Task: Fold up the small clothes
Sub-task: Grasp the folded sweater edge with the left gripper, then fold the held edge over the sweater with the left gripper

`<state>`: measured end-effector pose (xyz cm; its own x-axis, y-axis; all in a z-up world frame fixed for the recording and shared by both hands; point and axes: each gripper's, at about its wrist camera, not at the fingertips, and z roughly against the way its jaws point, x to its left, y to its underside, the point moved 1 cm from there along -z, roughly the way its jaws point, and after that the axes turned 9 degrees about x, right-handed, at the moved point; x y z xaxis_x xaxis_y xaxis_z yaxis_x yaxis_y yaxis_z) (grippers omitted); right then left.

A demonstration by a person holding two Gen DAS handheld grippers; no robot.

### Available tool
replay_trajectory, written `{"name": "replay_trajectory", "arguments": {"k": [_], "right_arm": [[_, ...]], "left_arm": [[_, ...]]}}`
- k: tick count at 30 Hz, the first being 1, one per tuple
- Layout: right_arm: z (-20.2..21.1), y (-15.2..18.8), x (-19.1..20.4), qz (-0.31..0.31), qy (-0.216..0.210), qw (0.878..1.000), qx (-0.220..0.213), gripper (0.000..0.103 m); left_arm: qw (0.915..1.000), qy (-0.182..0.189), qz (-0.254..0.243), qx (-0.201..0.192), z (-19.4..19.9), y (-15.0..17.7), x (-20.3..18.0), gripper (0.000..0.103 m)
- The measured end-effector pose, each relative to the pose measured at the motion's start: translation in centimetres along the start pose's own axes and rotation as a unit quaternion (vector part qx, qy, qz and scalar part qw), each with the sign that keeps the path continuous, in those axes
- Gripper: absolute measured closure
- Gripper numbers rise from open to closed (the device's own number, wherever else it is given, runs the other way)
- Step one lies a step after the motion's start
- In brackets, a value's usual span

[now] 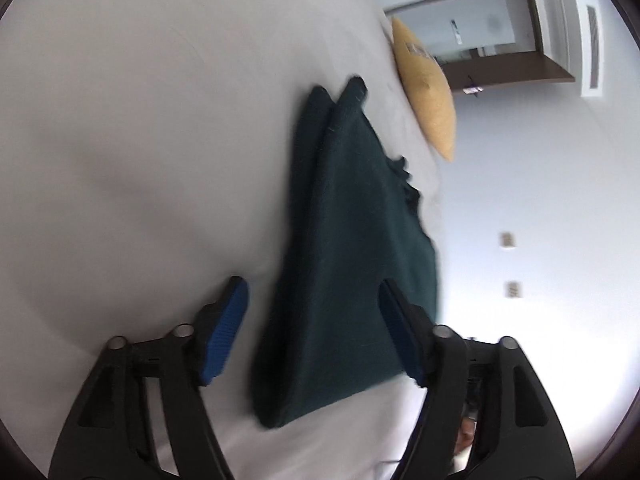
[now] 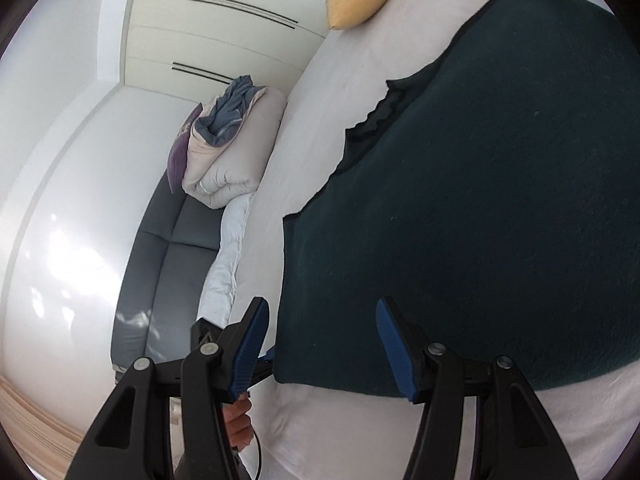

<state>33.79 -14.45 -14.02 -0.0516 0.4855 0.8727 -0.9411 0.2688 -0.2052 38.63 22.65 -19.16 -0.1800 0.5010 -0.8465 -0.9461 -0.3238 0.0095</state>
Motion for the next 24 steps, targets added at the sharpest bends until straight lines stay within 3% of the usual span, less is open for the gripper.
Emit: {"name": "replay_trajectory", "arguments": {"k": [2, 5, 12, 14, 16, 18, 24], "right_arm": [[0.5, -0.2, -0.3, -0.006, 0.001, 1.0, -0.004, 0.043], [0.9, -0.4, -0.1, -0.004, 0.0, 1.0, -0.008, 0.043], [-0.4, -1.5, 1.2, 0.01, -0.001, 1.0, 0.005, 0.043], [-1.2, -2.1, 1.5, 0.007, -0.004, 1.0, 0.009, 0.043], [-1.8, -2.7, 1.9, 0.006, -0.011, 1.0, 0.013, 0.043], [-3.1, -3.5, 2.4, 0.008, -0.02, 0.999, 0.032, 0.043], [-7.1, -5.7, 2.2, -0.005, -0.008, 0.997, 0.077, 0.043]], "left_arm": [[0.9994, -0.008, -0.002, 0.035, -1.0, -1.0, -0.1, 0.033], [0.9984, -0.014, -0.002, 0.055, -1.3, -1.4, -0.4, 0.033], [0.9944, 0.016, 0.008, 0.104, -1.9, -1.5, -0.1, 0.036], [0.993, 0.019, 0.012, 0.116, -2.4, -1.3, -0.1, 0.047], [0.992, 0.029, 0.025, 0.12, -2.9, -1.0, 0.6, 0.073], [0.9918, 0.041, 0.035, 0.116, -3.4, -0.7, 1.4, 0.083], [0.9947, 0.062, 0.034, 0.075, -2.7, 0.6, 1.9, 0.088]]}}
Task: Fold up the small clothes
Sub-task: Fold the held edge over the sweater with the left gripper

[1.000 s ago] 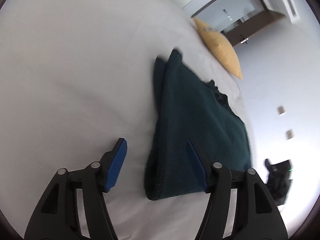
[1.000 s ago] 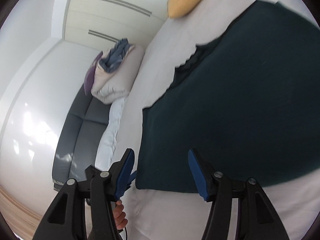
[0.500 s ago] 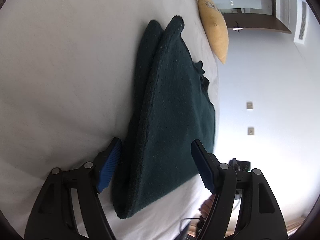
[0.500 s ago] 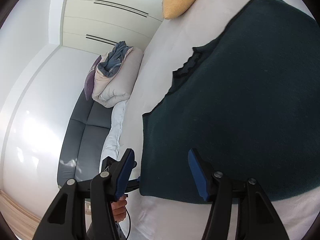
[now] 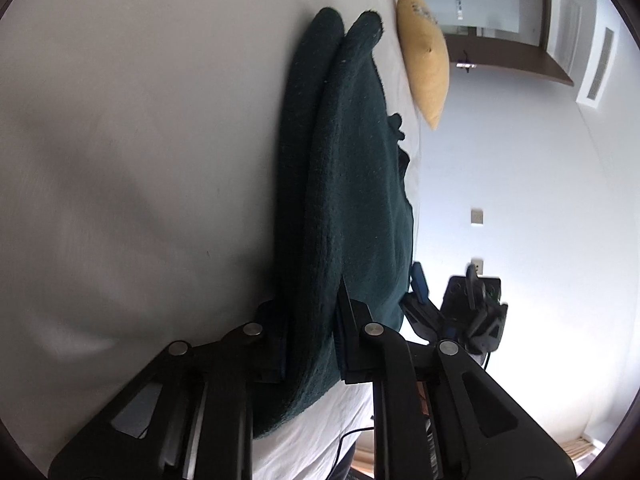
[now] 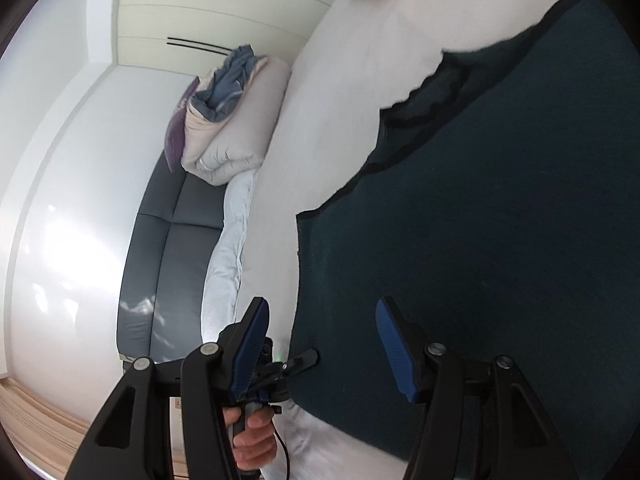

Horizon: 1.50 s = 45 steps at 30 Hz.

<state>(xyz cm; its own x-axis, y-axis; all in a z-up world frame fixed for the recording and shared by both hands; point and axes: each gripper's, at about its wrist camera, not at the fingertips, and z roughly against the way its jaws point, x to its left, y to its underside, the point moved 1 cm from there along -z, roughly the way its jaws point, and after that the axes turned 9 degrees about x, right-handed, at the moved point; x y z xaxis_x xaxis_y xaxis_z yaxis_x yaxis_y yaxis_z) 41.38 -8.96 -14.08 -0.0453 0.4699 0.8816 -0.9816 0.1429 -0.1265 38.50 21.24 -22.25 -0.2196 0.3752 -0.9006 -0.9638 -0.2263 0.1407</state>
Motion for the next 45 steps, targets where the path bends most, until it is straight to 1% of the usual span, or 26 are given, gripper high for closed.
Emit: {"name": "replay_trajectory", "arguments": {"k": [2, 4, 5, 9, 10, 12, 14, 16, 18, 20, 23, 24, 25, 27, 29, 30, 32, 33, 34, 35, 36, 39, 40, 42, 43, 45], "right_arm": [[-1.3, -0.7, -0.6, -0.015, 0.018, 1.0, 0.018, 0.043], [-2.8, -1.0, -1.5, -0.028, 0.053, 0.997, 0.046, 0.046], [-3.3, -1.1, -2.0, -0.029, 0.064, 0.996, 0.055, 0.05], [-3.3, -1.1, -2.6, -0.028, 0.049, 0.997, 0.049, 0.054], [-3.4, -0.9, -2.8, -0.021, 0.052, 0.997, 0.046, 0.057], [-3.2, -0.7, -3.3, -0.017, 0.053, 0.998, 0.037, 0.069], [-2.7, -0.6, -3.8, -0.026, 0.039, 0.998, 0.034, 0.071], [-1.1, -0.8, -4.0, -0.045, 0.0, 0.999, 0.02, 0.053], [1.7, -1.3, -4.0, -0.053, -0.039, 0.998, -0.013, 0.027], [4.7, -2.0, -4.6, -0.067, -0.084, 0.994, -0.036, 0.017], [8.4, -3.0, -5.7, -0.073, -0.109, 0.99, -0.056, 0.015], [9.7, -3.2, -6.4, -0.076, -0.112, 0.989, -0.06, 0.012], [10.2, -3.4, -6.8, -0.084, -0.111, 0.988, -0.06, 0.01], [10.9, -3.6, -8.3, -0.102, -0.11, 0.988, -0.045, 0.01], [11.0, -3.6, -9.0, -0.104, -0.103, 0.989, -0.036, 0.013], [11.1, -3.6, -9.2, -0.101, -0.103, 0.989, -0.033, 0.014], [11.2, -3.7, -9.2, -0.099, -0.111, 0.988, -0.031, 0.014], [11.3, -3.8, -9.3, -0.1, -0.11, 0.988, -0.032, 0.014], [11.2, -3.9, -9.3, -0.101, -0.108, 0.989, -0.032, 0.014], [11.1, -4.0, -9.1, -0.1, -0.105, 0.989, -0.03, 0.014], [11.0, -4.0, -9.0, -0.098, -0.098, 0.99, -0.026, 0.014], [11.3, -4.2, -8.7, -0.089, -0.076, 0.993, -0.016, 0.014], [11.3, -4.5, -8.4, -0.084, -0.06, 0.995, -0.009, 0.015], [11.1, -4.5, -8.0, -0.078, -0.027, 0.997, 0.003, 0.018], [11.0, -4.5, -7.8, -0.072, -0.014, 0.997, 0.009, 0.019], [10.6, -4.3, -7.2, -0.052, 0.025, 0.998, 0.024, 0.025]], "left_arm": [[0.9999, 0.003, 0.0, -0.01, 0.2, 0.4, 0.0, 0.089], [0.9998, 0.005, 0.001, -0.019, 0.4, 0.7, 0.0, 0.089], [0.9997, 0.006, 0.0, -0.023, 0.6, 0.9, -0.1, 0.089], [0.9989, -0.013, -0.017, -0.042, 1.4, 1.4, -1.4, 0.09], [0.9982, -0.023, -0.029, -0.048, 1.4, 1.5, -2.5, 0.09], [0.996, -0.038, -0.061, -0.053, 1.4, 1.7, -5.2, 0.09], [0.9924, -0.06, -0.093, -0.053, 0.2, 1.9, -8.6, 0.09], [0.9861, -0.087, -0.134, -0.044, -1.5, 2.4, -12.3, 0.09], [0.9761, -0.12, -0.179, -0.03, -4.8, 2.9, -16.1, 0.09], [0.9682, -0.139, -0.207, -0.016, -8.2, 3.5, -18.4, 0.09], [0.9581, -0.156, -0.24, 0.009, -14.3, 4.3, -20.5, 0.09], [0.9534, -0.168, -0.25, 0.018, -16.3, 4.6, -20.8, 0.09], [0.9459, -0.189, -0.262, 0.027, -19.2, 4.9, -20.8, 0.09], [0.9397, -0.213, -0.265, 0.041, -22.5, 5.4, -20.1, 0.09], [0.9348, -0.221, -0.276, 0.03, -23.5, 6.0, -20.0, 0.087], [0.9321, -0.222, -0.285, 0.026, -23.5, 6.5, -20.3, 0.08], [0.9265, -0.209, -0.309, 0.045, -23.4, 7.8, -21.3, 0.049], [0.9221, -0.207, -0.323, 0.051, -23.1, 8.6, -21.8, 0.027], [0.9171, -0.21, -0.336, 0.047, -22.7, 9.3, -22.2, 0.022], [0.9107, -0.213, -0.351, 0.045, -21.9, 10.4, -22.4, 0.021], [0.9079, -0.213, -0.358, 0.046, -21.5, 10.8, -22.7, 0.021], [0.919, -0.179, -0.349, 0.038, -18.7, 11.0, -22.3, 0.021], [0.9229, -0.174, -0.343, 0.023, -17.0, 10.8, -21.4, 0.021], [0.9269, -0.188, -0.325, -0.001, -15.7, 9.7, -20.3, 0.021], [0.9347, -0.179, -0.307, -0.006, -14.8, 8.8, -19.3, 0.021], [0.9459, -0.151, -0.287, -0.012, -13.7, 8.1, -18.2, 0.021]]}}
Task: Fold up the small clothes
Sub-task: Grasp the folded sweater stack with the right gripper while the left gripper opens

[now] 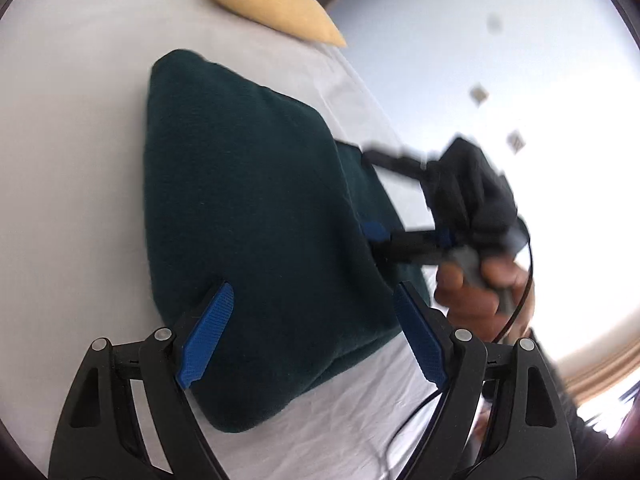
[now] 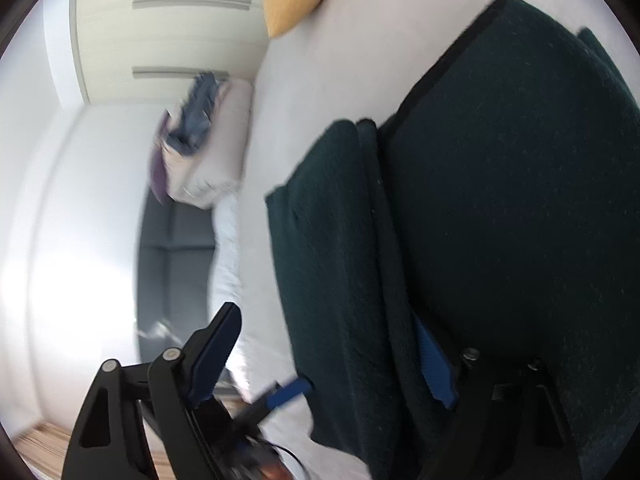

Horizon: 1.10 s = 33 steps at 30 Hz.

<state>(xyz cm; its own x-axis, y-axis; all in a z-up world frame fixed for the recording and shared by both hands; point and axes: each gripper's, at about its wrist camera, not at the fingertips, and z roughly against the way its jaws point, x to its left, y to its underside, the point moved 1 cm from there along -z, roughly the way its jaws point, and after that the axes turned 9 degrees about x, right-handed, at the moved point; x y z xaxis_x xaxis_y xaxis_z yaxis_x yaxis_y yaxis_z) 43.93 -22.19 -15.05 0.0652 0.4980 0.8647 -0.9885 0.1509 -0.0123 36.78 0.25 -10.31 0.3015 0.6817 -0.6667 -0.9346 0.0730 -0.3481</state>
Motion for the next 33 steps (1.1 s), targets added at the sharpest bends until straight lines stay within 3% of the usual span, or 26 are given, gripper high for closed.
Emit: {"name": "replay_trajectory", "arguments": {"k": [3, 7, 9, 15, 18, 19, 25, 33], "right_arm": [[-1.0, 0.6, 0.9, 0.031, 0.053, 0.998, 0.013, 0.034], [-1.7, 1.3, 1.5, 0.05, 0.091, 0.994, 0.014, 0.045], [-1.6, 1.4, 1.6, 0.058, 0.118, 0.991, 0.016, 0.061], [-0.9, 1.7, 1.5, 0.069, 0.15, 0.986, 0.009, 0.081], [-0.7, 1.9, 2.2, 0.086, 0.179, 0.98, 0.001, 0.086], [-0.3, 2.0, 2.5, 0.091, 0.182, 0.979, -0.006, 0.086], [3.1, 2.2, 3.1, 0.111, 0.185, 0.975, -0.046, 0.088], [9.1, 3.1, -1.0, 0.083, 0.189, 0.973, -0.102, 0.088]], "left_arm": [[0.9998, -0.007, -0.008, -0.016, 0.2, -0.4, -0.1, 0.021], [0.9989, -0.001, -0.042, -0.021, 0.4, -0.9, -1.5, 0.021], [0.9989, -0.006, -0.043, -0.02, 0.2, -1.1, -1.5, 0.021], [0.9993, 0.003, -0.02, -0.033, 0.4, -0.7, -1.5, 0.021], [0.9991, -0.001, -0.02, -0.038, 0.2, -1.4, -1.4, 0.021], [0.999, -0.002, -0.02, -0.039, -1.4, -2.3, -1.9, 0.021], [0.999, -0.009, -0.028, -0.033, -2.5, -3.1, -2.9, 0.021], [0.9978, -0.017, -0.062, -0.015, -4.3, -4.3, -5.3, 0.021]]}}
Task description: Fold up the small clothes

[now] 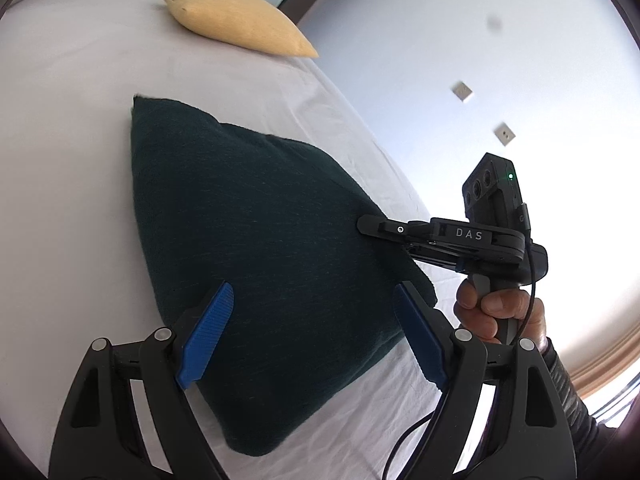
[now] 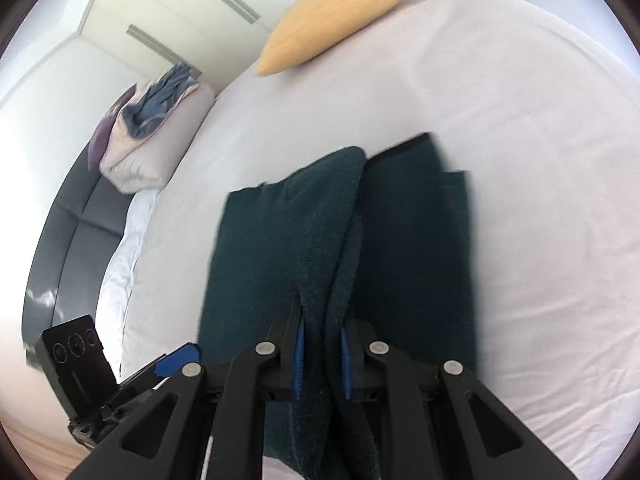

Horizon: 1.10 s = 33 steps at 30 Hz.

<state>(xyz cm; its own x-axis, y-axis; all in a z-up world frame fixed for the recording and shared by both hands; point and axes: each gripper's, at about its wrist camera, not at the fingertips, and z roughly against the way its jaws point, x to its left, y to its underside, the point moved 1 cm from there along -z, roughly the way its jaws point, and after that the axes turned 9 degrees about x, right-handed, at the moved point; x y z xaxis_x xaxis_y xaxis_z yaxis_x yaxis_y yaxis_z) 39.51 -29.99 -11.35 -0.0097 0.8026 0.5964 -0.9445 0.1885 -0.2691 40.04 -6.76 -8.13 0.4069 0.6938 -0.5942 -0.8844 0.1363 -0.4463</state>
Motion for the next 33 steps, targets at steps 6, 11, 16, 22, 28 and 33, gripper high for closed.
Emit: {"name": "replay_trajectory", "arguments": {"k": [6, 11, 16, 22, 28, 33], "right_arm": [[0.9, 0.7, -3.1, -0.025, -0.002, 1.0, -0.011, 0.088], [2.7, 0.9, -3.6, -0.03, -0.005, 0.999, -0.034, 0.088], [1.5, 1.9, -5.7, -0.046, -0.002, 0.999, -0.014, 0.088], [1.0, 2.3, -5.9, -0.059, -0.008, 0.998, -0.004, 0.087], [2.6, 3.4, -4.5, -0.059, 0.003, 0.998, -0.008, 0.078], [3.4, 5.2, -3.3, -0.029, 0.028, 0.999, -0.016, 0.077]], "left_arm": [[0.9992, -0.011, -0.027, 0.026, -0.6, -0.1, -1.1, 0.021], [0.9987, -0.018, -0.041, 0.023, 0.4, 0.0, -1.4, 0.021], [0.9978, -0.032, -0.039, 0.043, 0.0, 0.2, -0.3, 0.021], [0.9963, -0.049, -0.045, 0.055, -0.7, 0.9, 0.3, 0.021], [0.9952, -0.053, -0.045, 0.068, -0.7, 1.7, 1.2, 0.021], [0.9947, -0.055, -0.048, 0.072, -0.9, 2.6, 1.7, 0.021]]}}
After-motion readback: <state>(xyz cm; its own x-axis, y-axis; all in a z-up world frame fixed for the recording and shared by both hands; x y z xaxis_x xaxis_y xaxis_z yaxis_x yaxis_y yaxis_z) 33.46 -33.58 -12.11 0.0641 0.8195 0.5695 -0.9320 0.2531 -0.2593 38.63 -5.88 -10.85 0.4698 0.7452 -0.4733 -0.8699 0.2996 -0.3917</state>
